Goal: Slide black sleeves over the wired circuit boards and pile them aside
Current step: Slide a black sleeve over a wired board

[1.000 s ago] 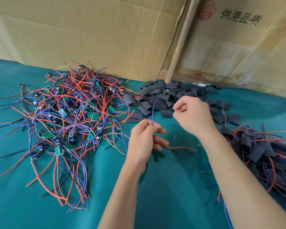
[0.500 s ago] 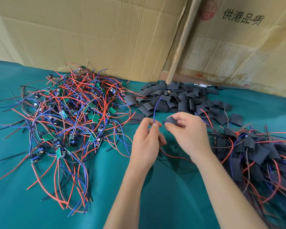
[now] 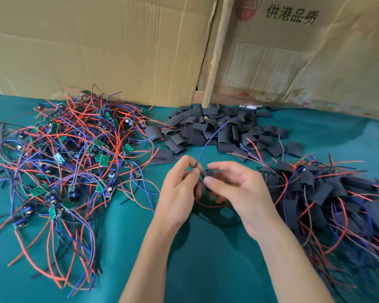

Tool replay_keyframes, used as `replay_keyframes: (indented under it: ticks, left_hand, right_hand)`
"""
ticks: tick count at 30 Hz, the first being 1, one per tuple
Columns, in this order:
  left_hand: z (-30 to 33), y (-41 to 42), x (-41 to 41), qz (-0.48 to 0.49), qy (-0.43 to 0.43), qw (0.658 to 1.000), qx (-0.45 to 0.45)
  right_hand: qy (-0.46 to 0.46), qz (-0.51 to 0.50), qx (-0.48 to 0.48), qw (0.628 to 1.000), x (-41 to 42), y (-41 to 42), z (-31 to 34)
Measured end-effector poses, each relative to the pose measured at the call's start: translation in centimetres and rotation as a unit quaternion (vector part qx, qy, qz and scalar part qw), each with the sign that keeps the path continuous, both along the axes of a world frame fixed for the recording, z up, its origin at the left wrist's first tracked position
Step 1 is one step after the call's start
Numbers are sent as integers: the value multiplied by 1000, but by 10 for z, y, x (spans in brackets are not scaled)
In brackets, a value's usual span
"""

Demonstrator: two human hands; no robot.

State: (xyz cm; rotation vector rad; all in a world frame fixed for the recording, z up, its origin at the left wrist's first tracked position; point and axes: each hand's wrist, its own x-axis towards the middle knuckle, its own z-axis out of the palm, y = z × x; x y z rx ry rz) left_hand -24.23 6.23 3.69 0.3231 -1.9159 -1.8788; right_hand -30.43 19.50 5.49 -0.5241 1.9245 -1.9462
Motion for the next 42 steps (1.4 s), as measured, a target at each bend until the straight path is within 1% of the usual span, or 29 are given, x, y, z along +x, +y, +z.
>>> replay_keyframes:
  ticks: [3,5,7,11,14,16,18,22,25,28,31,34,36,39,42]
  left_hand:
    - [2,-1,1,-11,5,1000,-2]
    - [2,1,2,-28,7,1000,-7]
    - [3,5,2,-50,5,999,-9]
    - [4,9,1,-74,2,997,-4]
    - [5,8,1,-78,-3,997,-6]
    - [4,8,1,-79,-11,997,-14]
    - [3,8,2,-78,-19,997,-23]
    - [1,8,1,-79,-24,996,-26]
    - [1,9,1,-82,-23,996,-22]
    - [1,9,1,-85,-15,996,-19]
    - [1,11,1,-66,-25,997,-24]
    - [0,11,2,-39,-30,999,-15]
    - [1,9,2,-31,-36,999,1]
    - [3,9,3,-50,-35,998,35]
    - [2,7,3,-45,-8,997,57]
  right_hand:
    - [3,-48,5,999,-6,5,3]
    - [-8,-71,-20,997,-12,12,5]
    - [-21,-114,-62,991,-17,18,11]
    - [-62,-241,-162,955,-27,27,19]
    - [-74,-281,-226,930,-29,31,21]
    - [-75,-291,-246,921,-30,33,21]
    - [-75,-282,-243,925,-29,33,22]
    - [-72,-236,-205,947,-23,26,22]
    - [-69,-168,-169,969,-17,19,22]
    - [-83,-88,-112,986,-9,9,16]
    - [-63,-27,-54,996,1,-2,8]
    - [-35,-38,-24,998,3,-6,1]
    - [-33,-42,-4,999,2,-6,-2]
    - [-41,-44,-15,998,3,-6,-3]
    - [-46,-64,-36,996,1,-5,-2]
